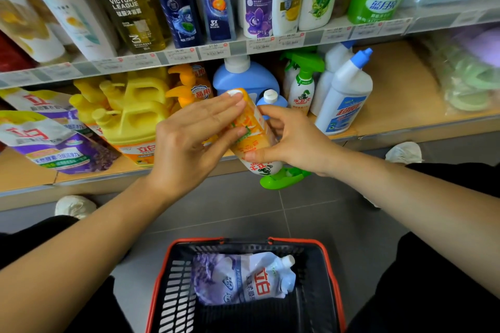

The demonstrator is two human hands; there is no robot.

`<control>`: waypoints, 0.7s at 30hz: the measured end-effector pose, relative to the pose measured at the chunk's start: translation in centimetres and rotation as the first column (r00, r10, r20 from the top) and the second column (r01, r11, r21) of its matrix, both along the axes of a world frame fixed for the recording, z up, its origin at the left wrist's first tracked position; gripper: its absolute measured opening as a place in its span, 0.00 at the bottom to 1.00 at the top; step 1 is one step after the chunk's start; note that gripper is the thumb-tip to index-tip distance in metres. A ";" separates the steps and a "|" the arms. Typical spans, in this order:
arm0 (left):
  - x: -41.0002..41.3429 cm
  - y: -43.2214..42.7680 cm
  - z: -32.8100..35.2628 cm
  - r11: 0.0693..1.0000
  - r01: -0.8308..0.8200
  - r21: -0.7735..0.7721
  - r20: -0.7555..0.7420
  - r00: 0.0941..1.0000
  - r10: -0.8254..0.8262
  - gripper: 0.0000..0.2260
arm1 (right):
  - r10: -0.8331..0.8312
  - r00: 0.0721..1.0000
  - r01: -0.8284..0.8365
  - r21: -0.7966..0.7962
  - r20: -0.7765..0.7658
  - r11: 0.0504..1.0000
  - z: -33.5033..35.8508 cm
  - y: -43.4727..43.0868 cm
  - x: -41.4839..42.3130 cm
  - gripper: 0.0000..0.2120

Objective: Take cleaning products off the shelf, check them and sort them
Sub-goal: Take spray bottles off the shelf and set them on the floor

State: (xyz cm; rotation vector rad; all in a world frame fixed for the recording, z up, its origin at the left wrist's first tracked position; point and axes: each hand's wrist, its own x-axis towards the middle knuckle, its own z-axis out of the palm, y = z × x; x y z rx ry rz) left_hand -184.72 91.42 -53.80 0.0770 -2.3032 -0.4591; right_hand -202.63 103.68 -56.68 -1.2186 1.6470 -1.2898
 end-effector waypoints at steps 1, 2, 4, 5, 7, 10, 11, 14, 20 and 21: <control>0.0 0.0 -0.1 1.000 -0.016 0.006 0.003 1.000 0.016 0.16 | 0.002 1.000 -0.002 0.006 0.004 1.000 0.0 0.0 0.0 0.30; 0.0 -0.1 -0.2 0.999 -0.042 0.023 0.021 0.999 0.042 0.16 | 0.002 1.000 -0.002 0.012 0.010 1.000 0.0 0.0 0.0 0.30; 0.0 -0.2 -0.2 0.991 -0.120 0.063 0.081 0.990 0.114 0.17 | -0.002 1.000 0.002 0.022 0.020 1.000 0.0 0.0 0.0 0.30; 0.0 -0.3 -0.2 0.985 -0.154 0.076 0.113 0.983 0.145 0.18 | -0.007 1.000 0.006 0.025 0.024 1.000 0.1 0.0 0.0 0.30; -0.2 -0.2 -0.3 0.979 -0.192 0.069 0.156 0.971 0.180 0.19 | -0.018 0.999 0.017 0.028 0.031 0.999 0.2 0.0 0.0 0.31; -0.3 -0.1 -0.6 0.980 -0.177 0.092 0.178 0.971 0.159 0.20 | -0.036 0.999 0.035 0.033 0.037 0.999 0.3 0.0 -0.1 0.33; -0.3 -0.1 -0.7 0.978 -0.155 0.137 0.165 0.977 0.132 0.20 | -0.041 0.998 0.040 0.034 0.045 0.999 0.3 0.0 0.0 0.33; -0.5 -0.2 -0.6 0.893 -0.068 0.445 0.067 0.997 0.042 0.17 | -0.047 0.996 0.043 0.044 0.081 0.998 0.3 0.0 0.0 0.35; -0.8 -0.8 -0.2 0.581 0.008 0.814 -0.040 0.998 0.041 0.15 | -0.046 0.976 0.026 0.096 0.213 0.995 0.6 0.1 -0.1 0.31; -0.9 -0.8 -0.2 0.522 0.003 0.853 -0.014 1.000 0.017 0.18 | -0.047 0.965 0.022 0.099 0.259 0.995 0.8 0.1 -0.1 0.29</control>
